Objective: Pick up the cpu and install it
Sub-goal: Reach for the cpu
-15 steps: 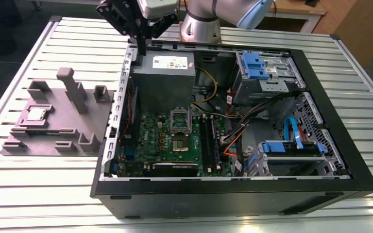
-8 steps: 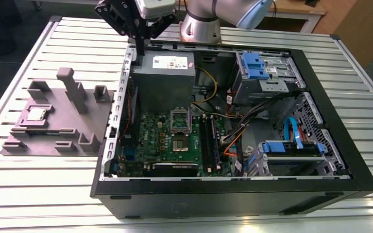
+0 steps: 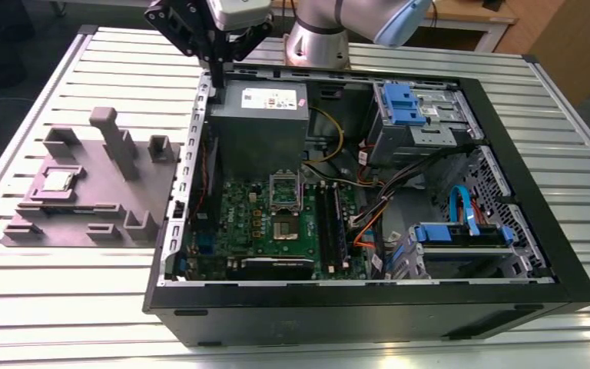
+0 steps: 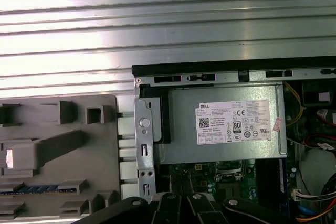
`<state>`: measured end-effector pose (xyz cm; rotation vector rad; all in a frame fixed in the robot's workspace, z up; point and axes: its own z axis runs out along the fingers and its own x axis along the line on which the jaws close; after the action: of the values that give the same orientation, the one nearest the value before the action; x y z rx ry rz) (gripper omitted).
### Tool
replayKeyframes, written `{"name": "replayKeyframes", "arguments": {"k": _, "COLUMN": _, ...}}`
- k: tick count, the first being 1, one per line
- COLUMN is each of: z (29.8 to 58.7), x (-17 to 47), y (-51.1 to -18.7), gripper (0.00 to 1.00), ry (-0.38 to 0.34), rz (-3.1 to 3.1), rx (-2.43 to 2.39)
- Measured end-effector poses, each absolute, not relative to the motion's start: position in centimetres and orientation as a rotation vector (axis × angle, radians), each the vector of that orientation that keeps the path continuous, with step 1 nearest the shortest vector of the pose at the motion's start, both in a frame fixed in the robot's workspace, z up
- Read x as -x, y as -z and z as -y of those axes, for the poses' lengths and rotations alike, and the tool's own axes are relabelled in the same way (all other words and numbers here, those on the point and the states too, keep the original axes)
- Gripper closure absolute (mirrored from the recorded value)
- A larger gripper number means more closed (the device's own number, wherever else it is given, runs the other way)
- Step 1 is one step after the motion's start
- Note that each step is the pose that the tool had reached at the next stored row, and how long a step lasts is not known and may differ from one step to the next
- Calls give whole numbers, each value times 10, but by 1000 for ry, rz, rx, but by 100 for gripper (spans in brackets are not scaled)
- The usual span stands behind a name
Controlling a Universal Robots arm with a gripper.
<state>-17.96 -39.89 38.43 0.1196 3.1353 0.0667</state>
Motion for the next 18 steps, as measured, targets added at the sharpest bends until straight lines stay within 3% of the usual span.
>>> {"name": "replayKeyframes", "arguments": {"k": 18, "z": 399, "x": 186, "y": -383, "gripper": 90, "ry": -67, "rz": -3137, "rx": -120}}
